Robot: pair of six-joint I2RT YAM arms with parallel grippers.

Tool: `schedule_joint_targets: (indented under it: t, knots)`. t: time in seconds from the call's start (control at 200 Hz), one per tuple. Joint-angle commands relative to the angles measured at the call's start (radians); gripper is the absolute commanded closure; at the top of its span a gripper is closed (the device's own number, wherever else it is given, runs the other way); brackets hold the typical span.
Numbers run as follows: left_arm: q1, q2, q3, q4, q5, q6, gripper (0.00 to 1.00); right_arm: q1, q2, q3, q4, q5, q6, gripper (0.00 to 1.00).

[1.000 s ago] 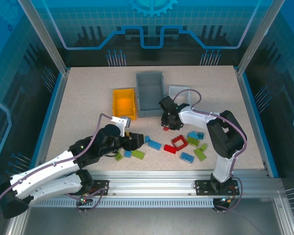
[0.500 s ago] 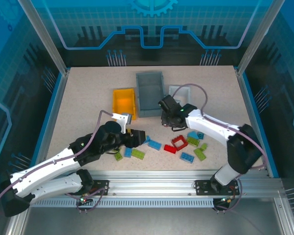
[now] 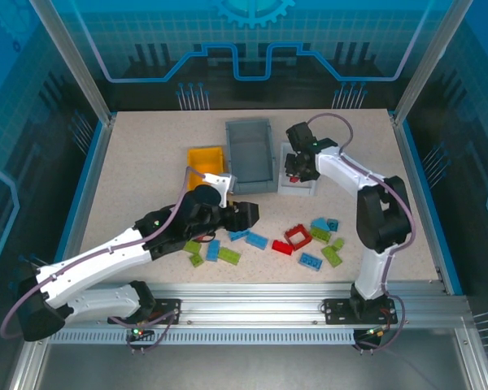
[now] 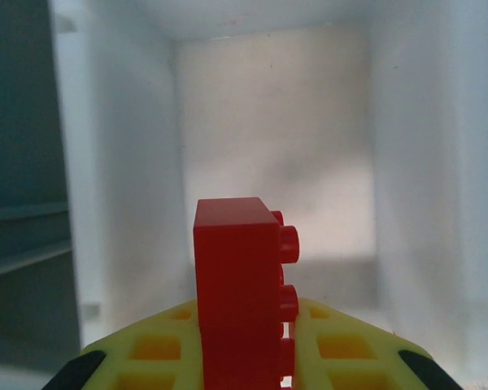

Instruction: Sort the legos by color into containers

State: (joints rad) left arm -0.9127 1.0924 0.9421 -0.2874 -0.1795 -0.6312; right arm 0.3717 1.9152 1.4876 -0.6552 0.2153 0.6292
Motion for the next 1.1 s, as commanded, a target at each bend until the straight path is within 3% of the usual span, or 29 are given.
schedule_joint_targets:
  t: [0.0, 0.17, 0.32, 0.535, 0.625, 0.72, 0.83, 0.96, 1.095]
  knots:
    - [-0.009, 0.022, 0.058, -0.034, -0.049, -0.032, 0.27, -0.013, 0.048, 0.060, -0.072, -0.027, -0.028, 0.79]
    - [-0.010, 0.011, 0.055, -0.139, -0.097, -0.110, 0.29, -0.008, 0.054, 0.093, -0.089, -0.025, -0.041, 0.63]
    - [-0.009, -0.027, 0.034, -0.254, -0.150, -0.181, 0.30, 0.016, -0.032, 0.081, -0.088, 0.002, -0.059, 0.54]
    - [-0.008, -0.043, 0.020, -0.359, -0.170, -0.206, 0.30, 0.098, -0.262, -0.032, -0.049, 0.093, -0.079, 0.56]
    - [-0.001, -0.004, 0.030, -0.408, -0.145, -0.133, 0.31, 0.163, -0.387, -0.138, 0.035, 0.074, -0.136, 0.58]
    - [0.037, 0.061, 0.020, -0.393, 0.012, 0.028, 0.31, 0.257, -0.531, -0.303, 0.168, -0.039, -0.230, 0.61]
    - [0.070, 0.168, 0.040, -0.425, 0.115, 0.188, 0.31, 0.386, -0.662, -0.455, 0.251, -0.192, -0.316, 0.54]
    - [0.080, 0.302, 0.099, -0.437, 0.135, 0.391, 0.29, 0.537, -0.772, -0.557, 0.231, -0.170, -0.286, 0.45]
    - [0.093, 0.423, 0.144, -0.440, 0.097, 0.549, 0.28, 0.618, -0.908, -0.658, 0.218, -0.108, -0.174, 0.36]
